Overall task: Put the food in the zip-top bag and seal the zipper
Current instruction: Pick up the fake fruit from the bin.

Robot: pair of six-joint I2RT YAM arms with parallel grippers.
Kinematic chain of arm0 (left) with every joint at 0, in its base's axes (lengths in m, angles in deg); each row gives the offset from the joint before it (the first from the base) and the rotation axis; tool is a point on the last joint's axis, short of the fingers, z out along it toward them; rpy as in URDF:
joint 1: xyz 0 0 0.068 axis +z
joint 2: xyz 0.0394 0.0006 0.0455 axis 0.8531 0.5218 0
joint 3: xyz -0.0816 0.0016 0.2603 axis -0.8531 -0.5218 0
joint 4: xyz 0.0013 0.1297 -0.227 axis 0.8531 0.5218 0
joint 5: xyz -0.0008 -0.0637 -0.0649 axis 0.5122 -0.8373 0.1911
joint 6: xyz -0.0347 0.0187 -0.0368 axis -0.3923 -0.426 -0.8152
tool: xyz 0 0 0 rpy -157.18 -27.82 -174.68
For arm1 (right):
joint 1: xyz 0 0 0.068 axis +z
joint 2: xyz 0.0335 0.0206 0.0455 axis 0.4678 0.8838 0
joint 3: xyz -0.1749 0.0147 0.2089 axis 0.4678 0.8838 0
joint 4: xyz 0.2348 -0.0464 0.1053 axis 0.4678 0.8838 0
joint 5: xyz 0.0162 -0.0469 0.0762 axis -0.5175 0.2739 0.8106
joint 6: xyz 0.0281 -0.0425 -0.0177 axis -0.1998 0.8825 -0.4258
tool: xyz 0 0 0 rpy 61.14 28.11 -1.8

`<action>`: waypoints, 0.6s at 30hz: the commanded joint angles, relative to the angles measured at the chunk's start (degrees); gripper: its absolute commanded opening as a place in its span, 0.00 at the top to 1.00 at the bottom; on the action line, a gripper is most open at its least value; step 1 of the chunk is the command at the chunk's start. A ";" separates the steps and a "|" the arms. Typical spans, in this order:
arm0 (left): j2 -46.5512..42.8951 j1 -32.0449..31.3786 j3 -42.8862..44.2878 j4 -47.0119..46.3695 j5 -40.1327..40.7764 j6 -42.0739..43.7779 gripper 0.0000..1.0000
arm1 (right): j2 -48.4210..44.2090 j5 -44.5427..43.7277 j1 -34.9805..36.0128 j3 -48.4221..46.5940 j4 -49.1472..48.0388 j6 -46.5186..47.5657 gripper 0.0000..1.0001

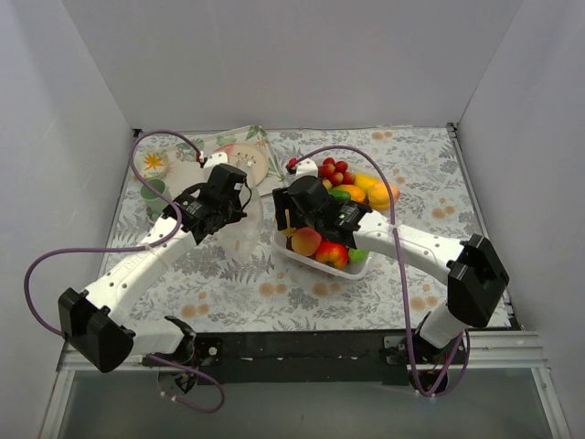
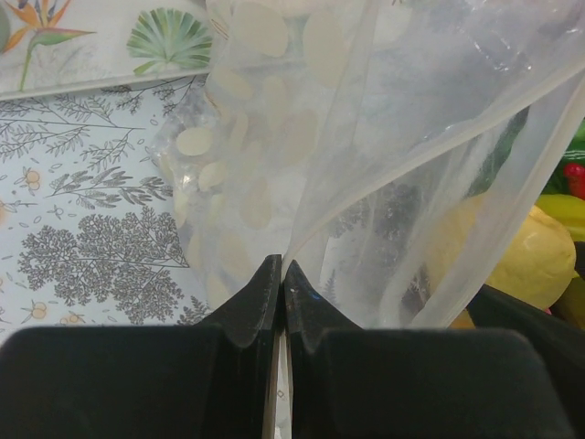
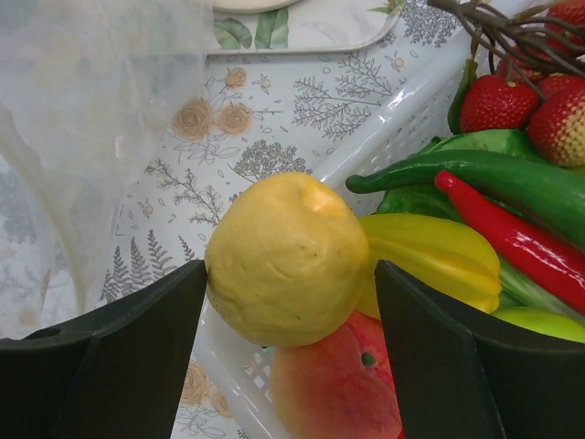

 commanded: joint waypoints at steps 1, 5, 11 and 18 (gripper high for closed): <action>0.41 1.32 0.55 -0.62 -4.59 -0.50 1.00 | 1.17 0.13 -0.01 -1.49 -2.51 -1.11 0.17; 0.85 2.11 0.99 -0.62 -7.31 -2.35 1.00 | 2.49 -0.22 -0.01 -1.67 -0.75 -2.52 0.19; 4.37 2.29 4.06 2.97 -9.16 -6.56 1.00 | 1.52 -0.30 -0.18 -1.22 -0.32 -3.57 0.48; 4.72 2.47 5.29 4.03 -9.69 -7.97 1.00 | -4.26 -1.45 -0.45 -6.49 2.94 -2.78 0.85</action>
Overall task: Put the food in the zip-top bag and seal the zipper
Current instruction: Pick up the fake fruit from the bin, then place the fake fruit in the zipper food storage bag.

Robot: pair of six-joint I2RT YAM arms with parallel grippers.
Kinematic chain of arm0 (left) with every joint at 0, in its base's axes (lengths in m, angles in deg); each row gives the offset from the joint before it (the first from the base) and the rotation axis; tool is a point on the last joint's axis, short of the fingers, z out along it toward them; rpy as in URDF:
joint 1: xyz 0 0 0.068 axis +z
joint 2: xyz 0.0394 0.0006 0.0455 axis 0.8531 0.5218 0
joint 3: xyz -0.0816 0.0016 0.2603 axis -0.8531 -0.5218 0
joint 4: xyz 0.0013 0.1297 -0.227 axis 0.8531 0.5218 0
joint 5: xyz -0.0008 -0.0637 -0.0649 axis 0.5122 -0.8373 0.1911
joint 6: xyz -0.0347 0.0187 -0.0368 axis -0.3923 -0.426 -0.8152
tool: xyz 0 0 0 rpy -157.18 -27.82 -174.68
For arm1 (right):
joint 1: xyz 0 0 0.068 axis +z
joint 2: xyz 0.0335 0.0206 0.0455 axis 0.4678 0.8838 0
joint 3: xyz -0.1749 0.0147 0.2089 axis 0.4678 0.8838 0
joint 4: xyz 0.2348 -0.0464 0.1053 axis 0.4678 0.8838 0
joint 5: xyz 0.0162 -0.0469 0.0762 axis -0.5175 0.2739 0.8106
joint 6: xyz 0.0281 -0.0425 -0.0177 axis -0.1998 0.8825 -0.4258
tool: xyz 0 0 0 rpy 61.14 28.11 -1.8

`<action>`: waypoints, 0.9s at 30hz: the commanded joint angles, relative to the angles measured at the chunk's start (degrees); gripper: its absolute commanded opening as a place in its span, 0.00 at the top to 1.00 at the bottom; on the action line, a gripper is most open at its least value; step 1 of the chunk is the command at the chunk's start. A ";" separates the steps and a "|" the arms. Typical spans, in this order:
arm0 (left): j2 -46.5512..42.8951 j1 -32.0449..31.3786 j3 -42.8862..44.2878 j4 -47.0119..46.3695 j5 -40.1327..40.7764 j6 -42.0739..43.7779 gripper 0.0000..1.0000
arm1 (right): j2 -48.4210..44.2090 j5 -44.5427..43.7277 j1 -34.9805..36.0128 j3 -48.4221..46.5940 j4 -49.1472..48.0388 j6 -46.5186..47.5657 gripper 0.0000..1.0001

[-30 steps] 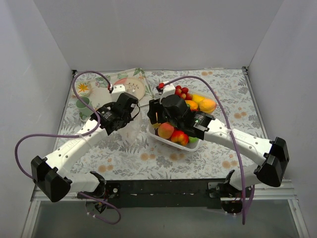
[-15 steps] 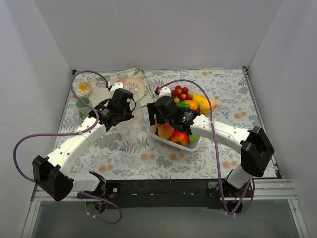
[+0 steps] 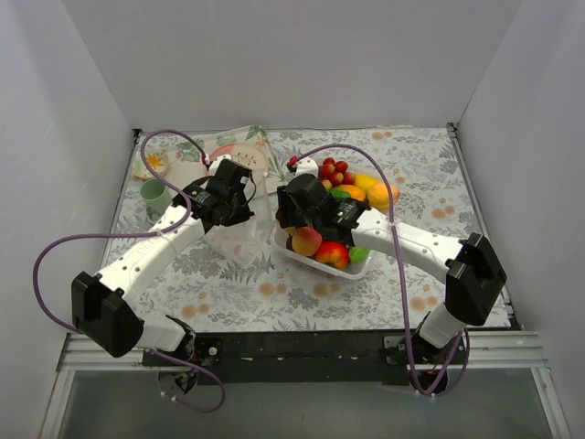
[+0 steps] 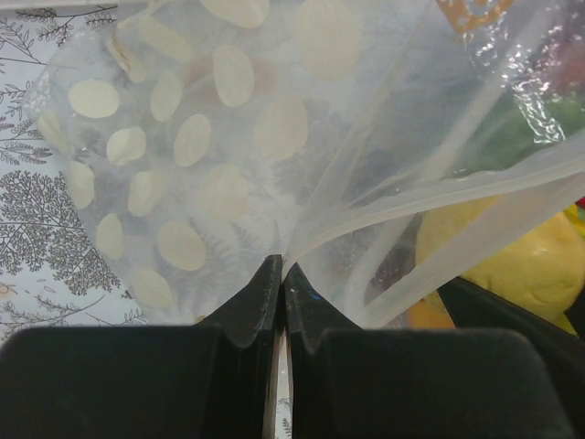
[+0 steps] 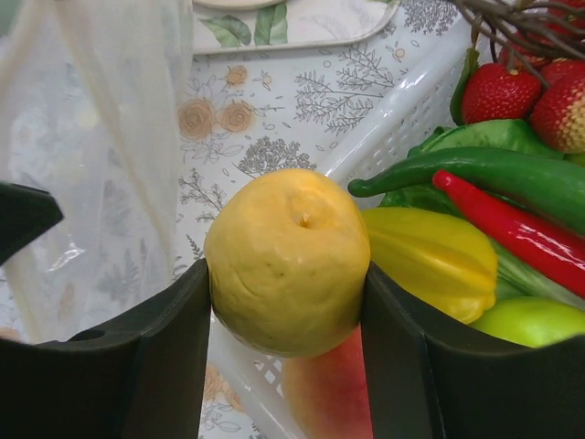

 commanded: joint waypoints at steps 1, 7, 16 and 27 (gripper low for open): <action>-1.03 0.52 3.09 2.16 -0.93 -1.70 1.00 | -6.94 -0.97 -0.25 -5.66 0.75 0.19 0.88; -1.56 0.61 4.50 2.33 -2.60 -1.88 1.00 | -10.55 8.51 -0.16 -5.32 -3.10 -3.76 0.91; -2.52 0.61 4.93 1.89 -6.02 -2.67 1.00 | -8.36 13.01 0.80 -1.72 -13.04 -9.65 0.92; -7.61 0.70 5.38 1.02 -11.03 -2.06 1.00 | -2.56 8.09 0.80 -2.94 -11.21 -12.47 0.85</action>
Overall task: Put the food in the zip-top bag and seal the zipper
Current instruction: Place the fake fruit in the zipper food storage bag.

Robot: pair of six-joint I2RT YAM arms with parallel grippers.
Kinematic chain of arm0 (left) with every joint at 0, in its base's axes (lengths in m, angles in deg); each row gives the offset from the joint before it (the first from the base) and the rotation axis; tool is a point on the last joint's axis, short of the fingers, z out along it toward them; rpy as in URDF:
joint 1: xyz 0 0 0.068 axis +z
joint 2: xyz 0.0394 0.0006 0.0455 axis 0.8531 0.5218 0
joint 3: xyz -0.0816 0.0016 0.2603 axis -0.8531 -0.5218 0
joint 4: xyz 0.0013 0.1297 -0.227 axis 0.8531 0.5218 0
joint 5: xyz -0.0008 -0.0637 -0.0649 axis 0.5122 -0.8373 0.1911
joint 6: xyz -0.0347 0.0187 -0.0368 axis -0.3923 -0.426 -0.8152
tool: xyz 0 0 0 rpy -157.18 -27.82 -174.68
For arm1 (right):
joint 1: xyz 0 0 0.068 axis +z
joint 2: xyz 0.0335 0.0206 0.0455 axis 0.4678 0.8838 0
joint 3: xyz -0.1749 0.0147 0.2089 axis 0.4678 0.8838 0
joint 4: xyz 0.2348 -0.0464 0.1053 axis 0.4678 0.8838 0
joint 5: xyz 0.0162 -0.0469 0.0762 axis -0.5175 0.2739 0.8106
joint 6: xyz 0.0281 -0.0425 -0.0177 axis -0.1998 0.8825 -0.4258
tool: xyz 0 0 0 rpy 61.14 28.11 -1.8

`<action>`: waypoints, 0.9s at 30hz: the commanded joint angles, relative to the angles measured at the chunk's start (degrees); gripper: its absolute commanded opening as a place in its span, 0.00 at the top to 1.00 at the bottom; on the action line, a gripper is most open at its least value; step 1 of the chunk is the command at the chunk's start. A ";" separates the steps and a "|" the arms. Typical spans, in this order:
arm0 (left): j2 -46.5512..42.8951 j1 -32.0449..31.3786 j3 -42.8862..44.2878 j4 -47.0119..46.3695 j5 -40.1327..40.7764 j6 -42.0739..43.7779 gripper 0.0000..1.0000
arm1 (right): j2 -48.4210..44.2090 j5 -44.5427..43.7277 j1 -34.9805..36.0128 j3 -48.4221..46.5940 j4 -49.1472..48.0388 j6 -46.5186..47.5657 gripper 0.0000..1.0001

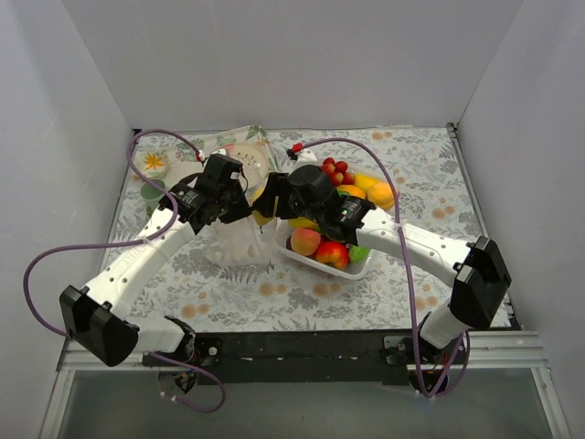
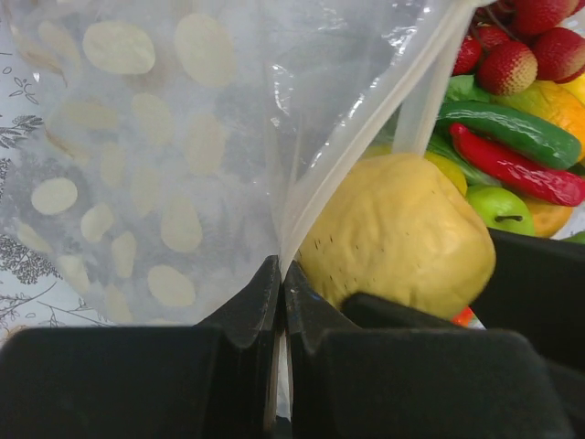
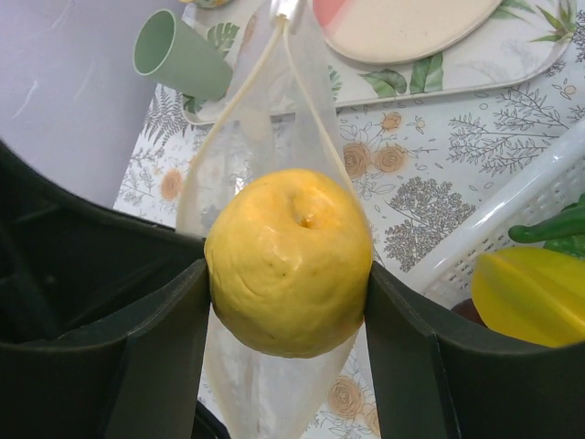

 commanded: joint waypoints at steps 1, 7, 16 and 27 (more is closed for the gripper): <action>-5.58 0.33 1.88 -2.48 -4.58 0.74 1.00 | -0.04 -3.10 0.19 -1.74 -0.63 -1.47 0.82; -8.67 0.33 -0.58 -6.35 -8.28 1.36 1.00 | 1.36 -2.23 0.54 -5.44 3.33 0.46 0.46; -9.28 0.59 -4.71 -7.84 -4.86 0.13 1.00 | -1.36 1.55 1.07 -6.93 5.62 5.29 0.09; -9.63 3.22 -7.53 -8.73 -4.94 -0.14 1.00 | -9.17 -5.12 0.98 -5.54 15.46 10.92 0.07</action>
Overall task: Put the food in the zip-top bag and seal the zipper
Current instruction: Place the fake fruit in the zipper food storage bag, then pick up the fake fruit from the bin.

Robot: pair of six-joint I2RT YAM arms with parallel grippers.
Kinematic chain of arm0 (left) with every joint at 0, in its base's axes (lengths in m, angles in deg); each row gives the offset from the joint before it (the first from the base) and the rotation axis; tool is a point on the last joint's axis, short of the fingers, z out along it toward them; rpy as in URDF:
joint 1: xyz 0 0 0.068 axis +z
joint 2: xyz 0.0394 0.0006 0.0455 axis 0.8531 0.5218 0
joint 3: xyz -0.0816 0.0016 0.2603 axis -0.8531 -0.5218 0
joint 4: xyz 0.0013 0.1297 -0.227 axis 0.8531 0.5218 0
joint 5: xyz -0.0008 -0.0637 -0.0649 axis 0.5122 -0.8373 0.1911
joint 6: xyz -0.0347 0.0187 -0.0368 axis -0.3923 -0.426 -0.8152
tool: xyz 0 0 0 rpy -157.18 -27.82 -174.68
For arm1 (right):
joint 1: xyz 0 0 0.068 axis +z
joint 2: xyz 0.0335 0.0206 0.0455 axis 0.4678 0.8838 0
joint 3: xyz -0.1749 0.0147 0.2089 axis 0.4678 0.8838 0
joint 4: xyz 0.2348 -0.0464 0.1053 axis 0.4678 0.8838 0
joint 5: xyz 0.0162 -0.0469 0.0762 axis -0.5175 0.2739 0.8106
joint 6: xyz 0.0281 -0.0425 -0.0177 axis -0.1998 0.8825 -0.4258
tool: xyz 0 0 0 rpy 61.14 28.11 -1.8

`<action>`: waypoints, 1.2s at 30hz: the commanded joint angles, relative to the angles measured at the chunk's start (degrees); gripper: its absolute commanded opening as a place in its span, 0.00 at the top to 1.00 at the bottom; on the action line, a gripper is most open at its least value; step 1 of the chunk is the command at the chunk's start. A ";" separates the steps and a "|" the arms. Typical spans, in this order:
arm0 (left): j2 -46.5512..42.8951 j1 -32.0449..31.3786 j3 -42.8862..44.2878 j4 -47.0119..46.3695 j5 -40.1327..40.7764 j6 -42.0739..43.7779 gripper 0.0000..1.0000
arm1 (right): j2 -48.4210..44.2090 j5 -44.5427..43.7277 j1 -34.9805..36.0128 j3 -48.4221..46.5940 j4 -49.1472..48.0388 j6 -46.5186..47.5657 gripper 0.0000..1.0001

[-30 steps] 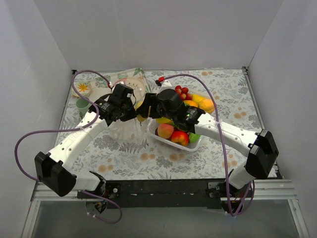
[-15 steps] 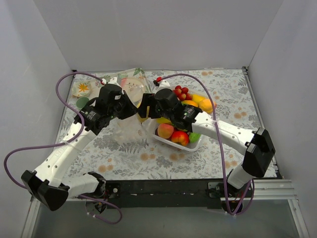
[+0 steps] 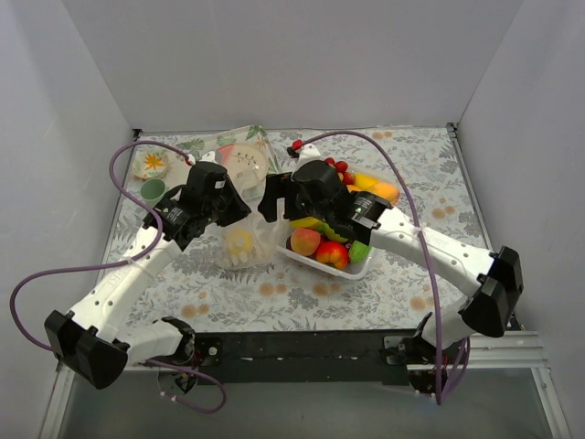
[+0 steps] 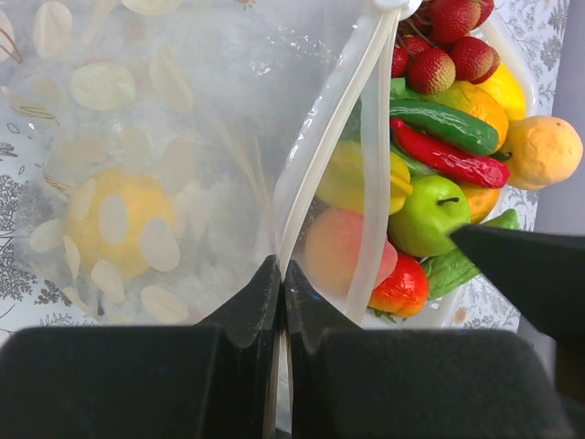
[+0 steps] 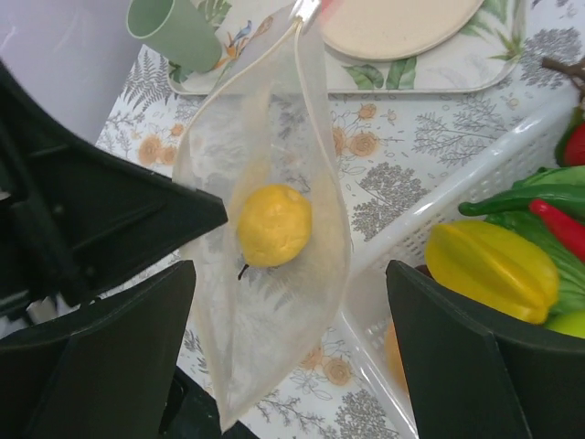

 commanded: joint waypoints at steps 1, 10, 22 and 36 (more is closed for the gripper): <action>-1.18 1.72 -1.43 -1.86 -0.40 -0.09 1.00 | -6.60 -4.62 0.00 0.39 5.52 4.43 0.09; -1.00 2.42 -0.73 -2.75 -1.89 -0.35 1.00 | -5.38 -5.06 0.26 8.74 9.49 6.71 0.14; -1.26 2.42 -0.55 -2.92 -2.33 -0.18 1.00 | 1.04 -8.41 0.61 9.89 11.51 6.02 0.10; -1.00 2.42 -0.99 -3.45 -3.39 -0.18 1.00 | 1.84 -12.35 0.88 11.48 11.42 4.52 0.35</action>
